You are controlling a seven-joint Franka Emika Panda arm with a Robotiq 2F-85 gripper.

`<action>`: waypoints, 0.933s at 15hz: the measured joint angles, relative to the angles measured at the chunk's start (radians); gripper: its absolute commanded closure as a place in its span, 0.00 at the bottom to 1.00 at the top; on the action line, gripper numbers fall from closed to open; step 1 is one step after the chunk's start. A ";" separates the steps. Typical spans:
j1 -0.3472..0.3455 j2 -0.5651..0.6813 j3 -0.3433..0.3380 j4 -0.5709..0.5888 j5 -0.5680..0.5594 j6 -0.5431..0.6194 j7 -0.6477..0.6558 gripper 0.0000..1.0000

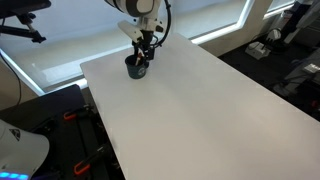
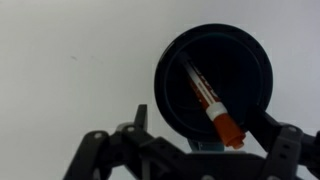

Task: Remove the orange marker from the cup and put it on the table

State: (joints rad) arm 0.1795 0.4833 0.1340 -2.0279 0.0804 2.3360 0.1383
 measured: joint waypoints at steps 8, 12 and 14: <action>0.002 -0.005 0.001 0.000 0.000 0.000 0.000 0.00; 0.014 -0.016 0.002 0.000 0.000 0.000 0.000 0.00; 0.019 -0.018 0.004 0.000 -0.002 0.000 0.000 0.02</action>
State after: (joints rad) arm 0.1989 0.4649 0.1378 -2.0280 0.0788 2.3364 0.1384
